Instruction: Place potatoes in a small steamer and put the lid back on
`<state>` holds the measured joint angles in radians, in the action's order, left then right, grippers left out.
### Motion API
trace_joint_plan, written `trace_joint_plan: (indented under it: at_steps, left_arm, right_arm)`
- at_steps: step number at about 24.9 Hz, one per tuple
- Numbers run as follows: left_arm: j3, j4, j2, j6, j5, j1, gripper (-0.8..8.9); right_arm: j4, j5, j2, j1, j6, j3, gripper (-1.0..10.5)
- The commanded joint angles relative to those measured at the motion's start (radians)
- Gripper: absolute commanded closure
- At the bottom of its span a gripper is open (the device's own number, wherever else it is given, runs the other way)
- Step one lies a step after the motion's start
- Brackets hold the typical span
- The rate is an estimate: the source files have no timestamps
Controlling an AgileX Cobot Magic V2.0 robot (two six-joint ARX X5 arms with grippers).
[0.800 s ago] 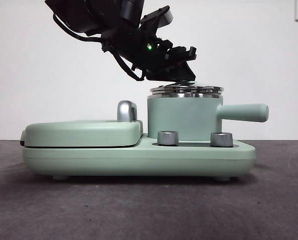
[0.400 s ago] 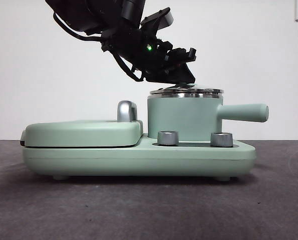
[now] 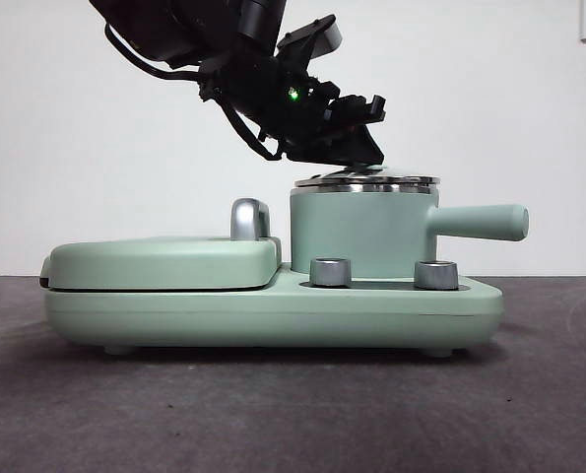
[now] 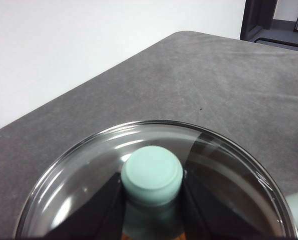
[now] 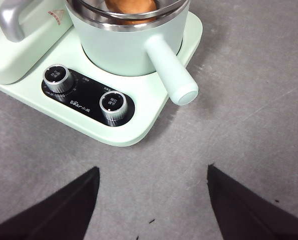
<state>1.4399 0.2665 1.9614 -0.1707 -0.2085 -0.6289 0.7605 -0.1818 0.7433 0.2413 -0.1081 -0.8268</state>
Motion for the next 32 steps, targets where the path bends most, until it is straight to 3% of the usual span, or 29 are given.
trace_joint_plan:
  at_steps: [1, 24, 28, 32]
  left_arm:
    - [0.026, -0.019, 0.005, -0.028, 0.003, -0.006, 8.02]
    - [0.026, -0.086, -0.039, -0.069, 0.024, -0.013, 7.98]
    - [0.026, -0.069, -0.039, -0.056, 0.024, -0.013, 6.19]
    - [0.026, -0.058, -0.05, -0.044, 0.024, -0.018, 5.76]
  right_arm:
    - [-0.004, 0.003, 0.006, 0.003, -0.012, -0.005, 6.1]
    - [-0.003, -0.001, 0.006, 0.003, -0.011, -0.005, 6.1]
    - [-0.003, -0.001, 0.006, 0.005, -0.011, -0.005, 6.1]
    - [-0.003, -0.001, 0.006, 0.005, -0.011, -0.005, 6.1]
